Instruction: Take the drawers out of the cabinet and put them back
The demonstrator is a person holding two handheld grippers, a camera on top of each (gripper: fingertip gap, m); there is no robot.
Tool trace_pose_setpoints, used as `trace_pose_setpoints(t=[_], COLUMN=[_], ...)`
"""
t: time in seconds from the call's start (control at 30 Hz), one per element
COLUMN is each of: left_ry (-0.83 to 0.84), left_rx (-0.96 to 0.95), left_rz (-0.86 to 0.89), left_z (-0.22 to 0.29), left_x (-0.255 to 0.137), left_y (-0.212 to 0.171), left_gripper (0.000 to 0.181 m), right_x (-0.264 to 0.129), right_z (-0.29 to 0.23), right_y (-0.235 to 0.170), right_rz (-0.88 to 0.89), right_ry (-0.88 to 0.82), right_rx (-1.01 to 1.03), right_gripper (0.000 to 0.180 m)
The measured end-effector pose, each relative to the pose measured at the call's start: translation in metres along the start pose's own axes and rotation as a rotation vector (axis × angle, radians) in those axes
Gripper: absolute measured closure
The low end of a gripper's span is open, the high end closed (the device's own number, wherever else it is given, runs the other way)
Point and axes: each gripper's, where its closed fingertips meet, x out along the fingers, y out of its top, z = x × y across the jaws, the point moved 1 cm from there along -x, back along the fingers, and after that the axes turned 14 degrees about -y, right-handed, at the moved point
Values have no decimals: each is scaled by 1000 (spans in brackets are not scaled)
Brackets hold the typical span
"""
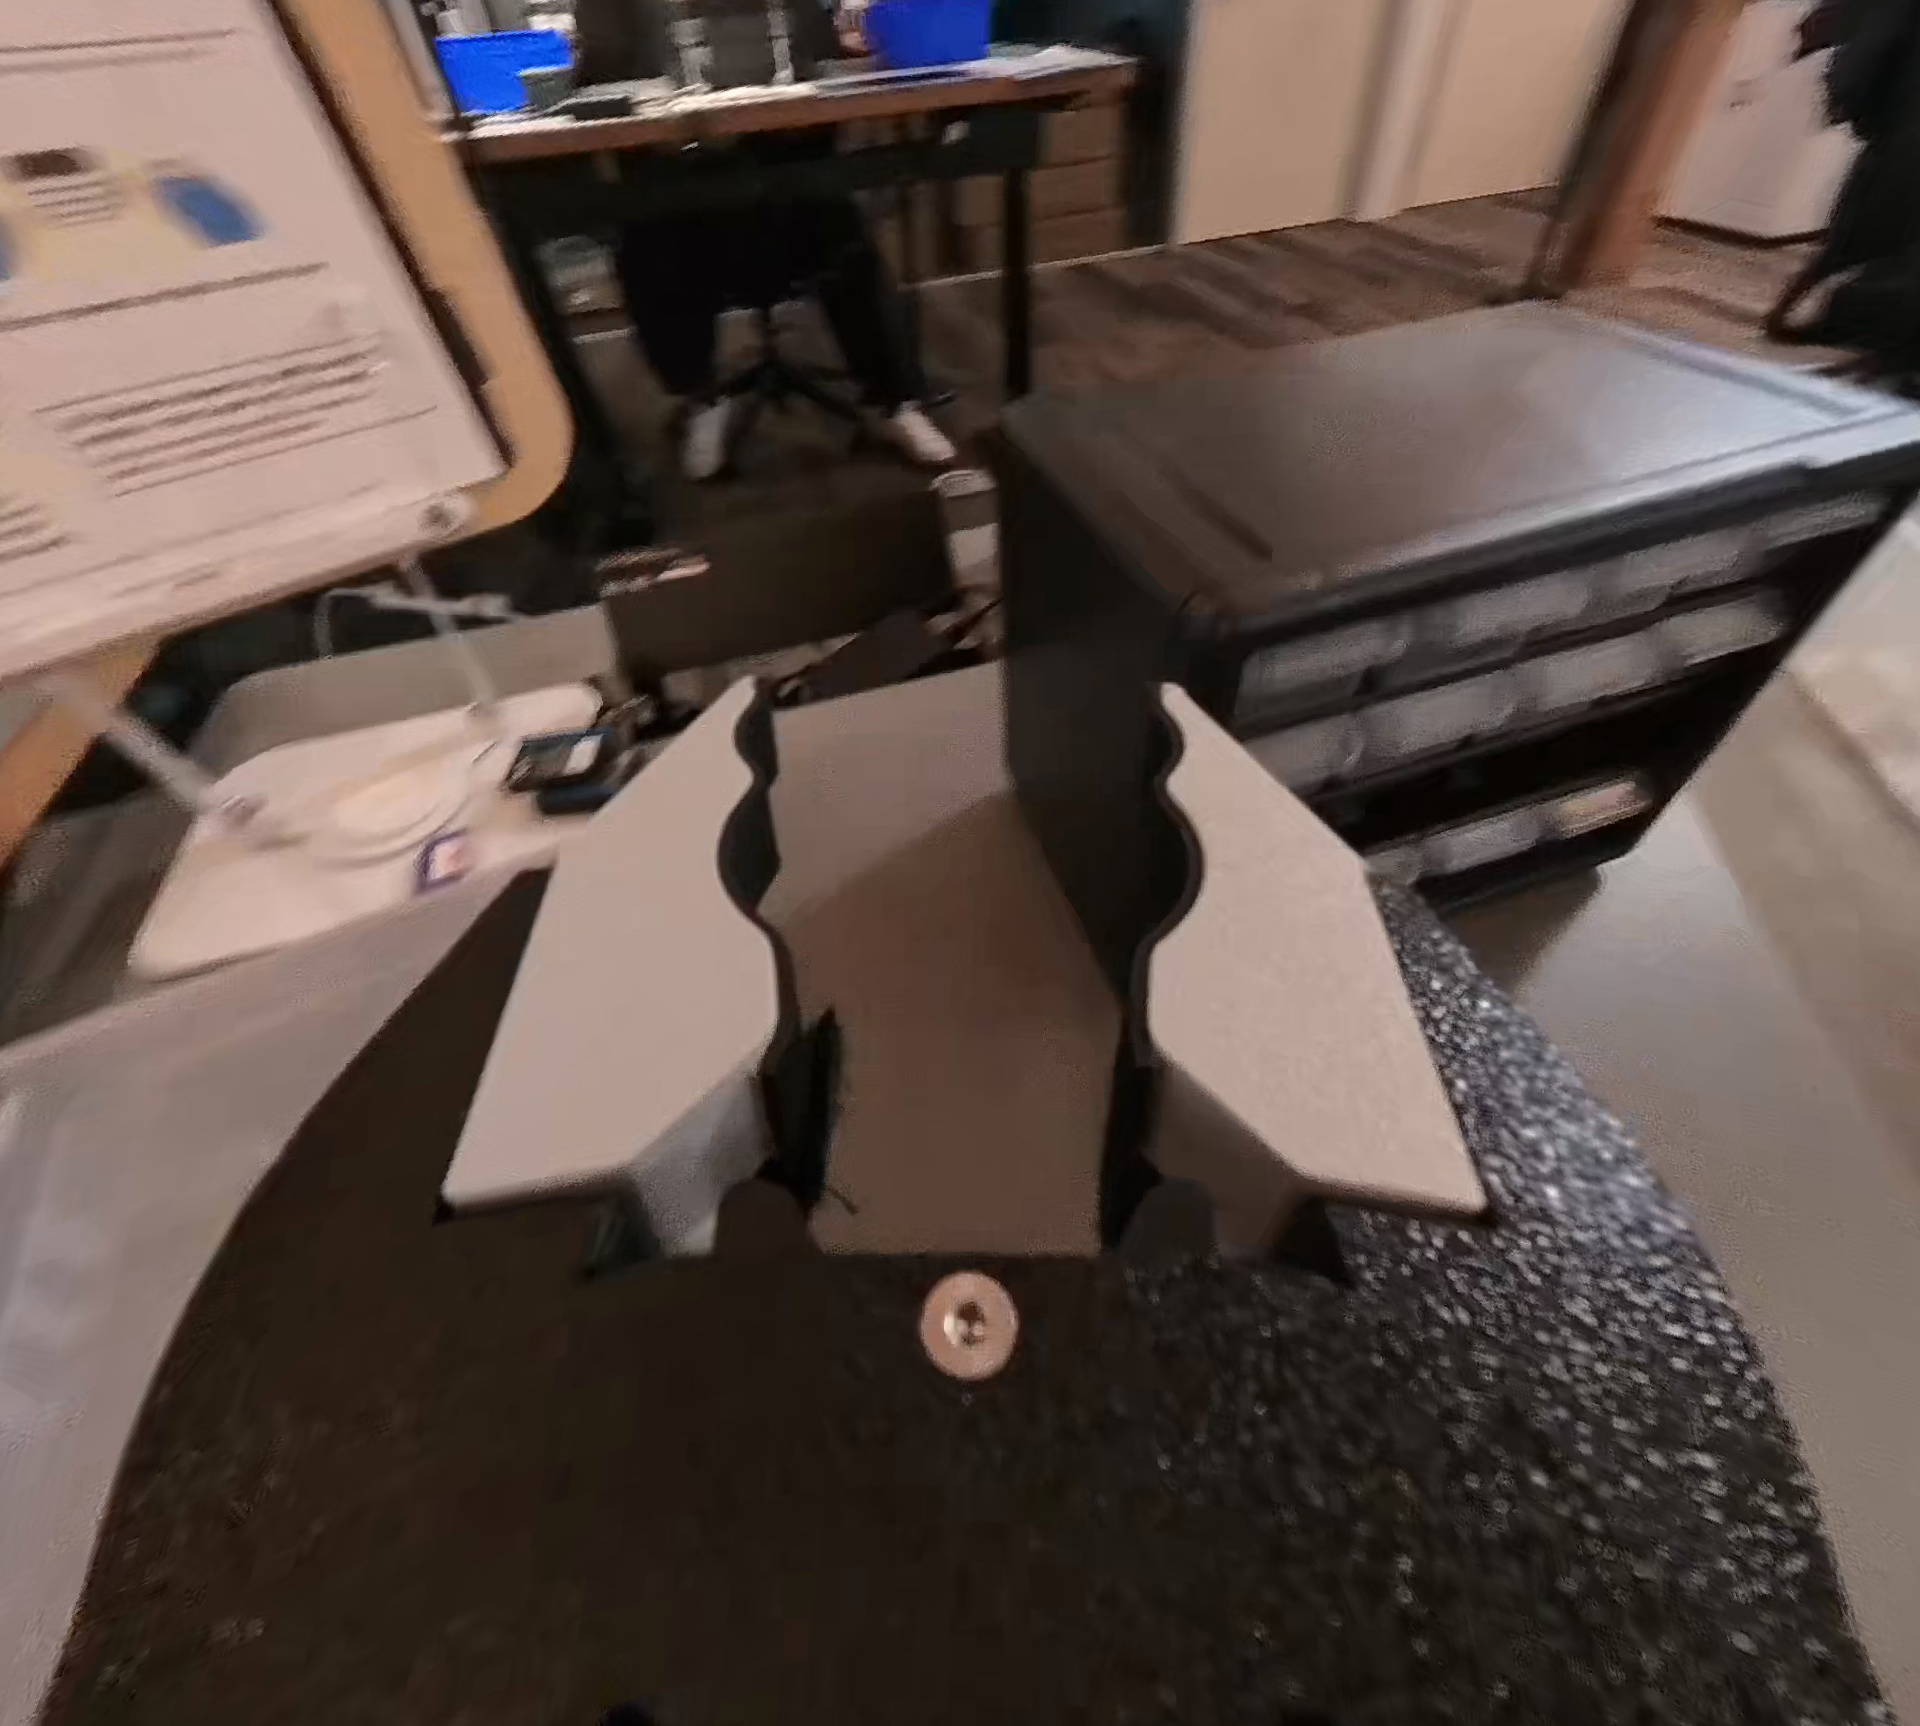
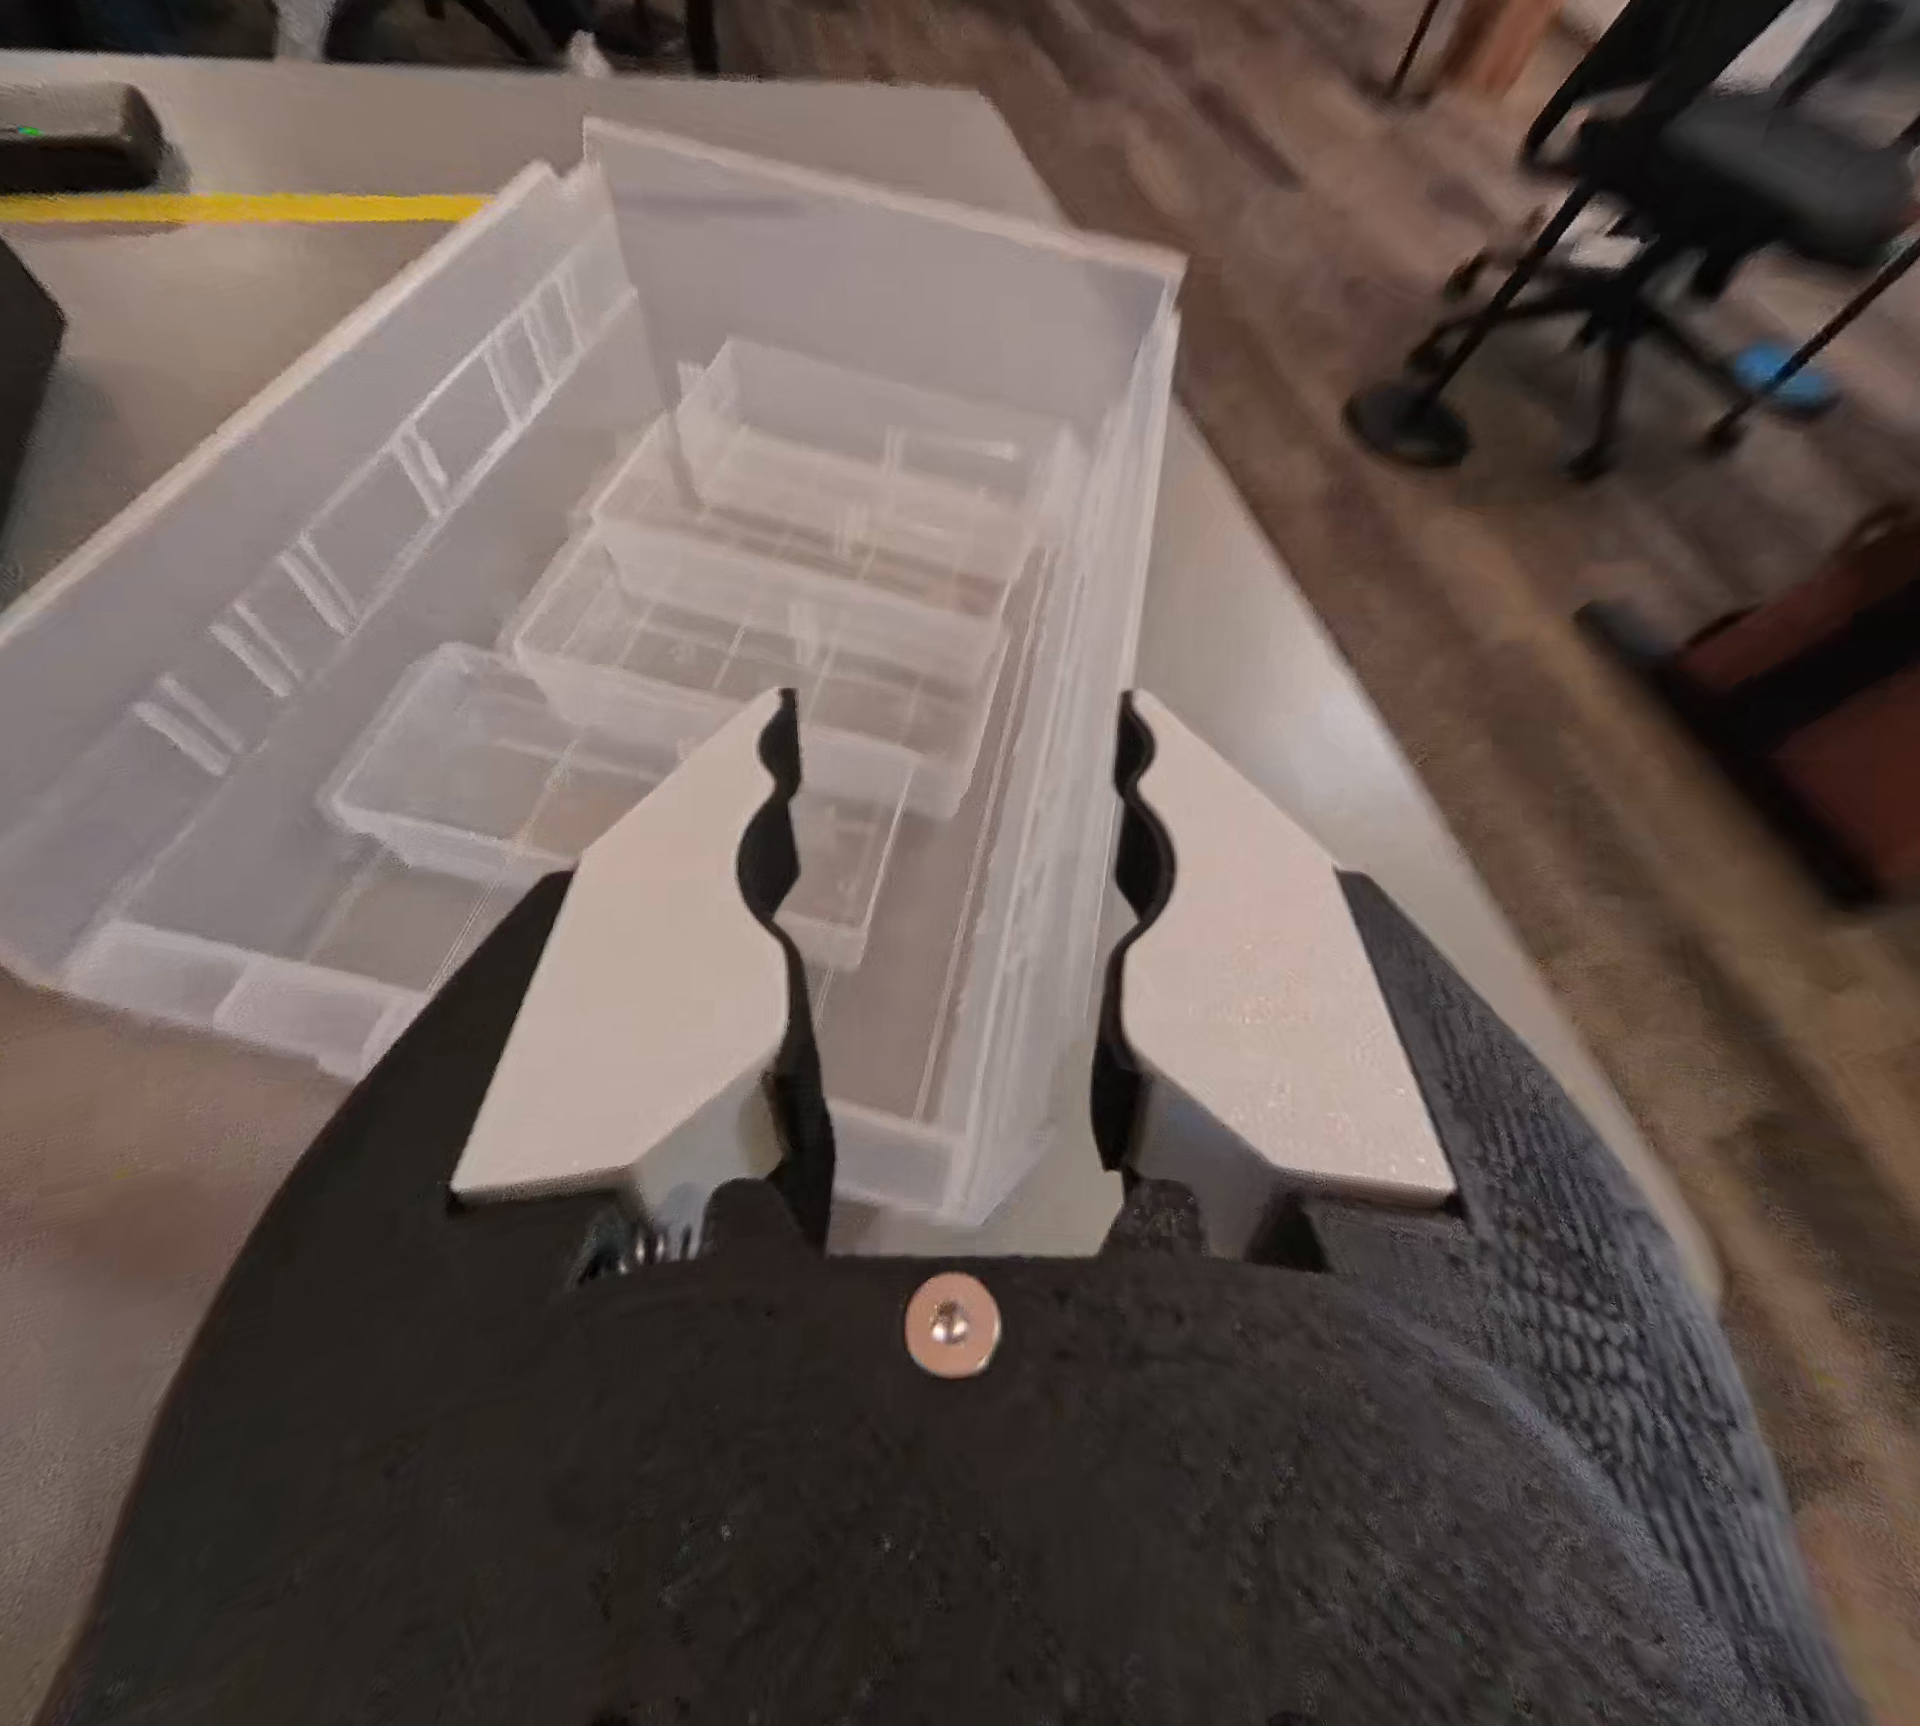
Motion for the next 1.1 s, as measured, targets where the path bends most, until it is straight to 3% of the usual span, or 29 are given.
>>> trace_pose_setpoints(t=[0.1,0.17,0.27,0.37,0.43,0.53,0.63,0.73,0.87,1.1], left_ry=[133,220,235,193,152,151,168,232,278,327], left_rx=[-18,-59,-167,-217,-219,-198,-231,-198,-157,11], left_rz=[-39,-106,-159,-228,-276,-272,-340,-358,-375,-451], left_z=[-17,-27,-29,-19,-6,3,3,-6,-15,-21], left_x=[-35,-56,-77,-83,-79,-71,-63,-64,-69,-79], left_y=[-38,-75,-120,-151,-165,-172,-189,-191,-194,-198], left_gripper=[92,63,48,51,53,68,84,107,131,171], right_x=[5,6,2,7,10,17,21,21,25,42], right_z=[0,-1,2,11,12,7,-1,2,21,32], right_y=[-15,-18,-16,-28,-40,-58,-76,-77,-81,-76], right_rz=[-52,-88,-129,-222,-288,-362,-437,-443,-443,-371], right_ry=[67,87,81,56,77,136,229,257,264,654], right_rx=[87,74,23,13,21,52,90,73,-137,-318], right_gripper=[143,146,137,109,106,122,154,159,175,177])
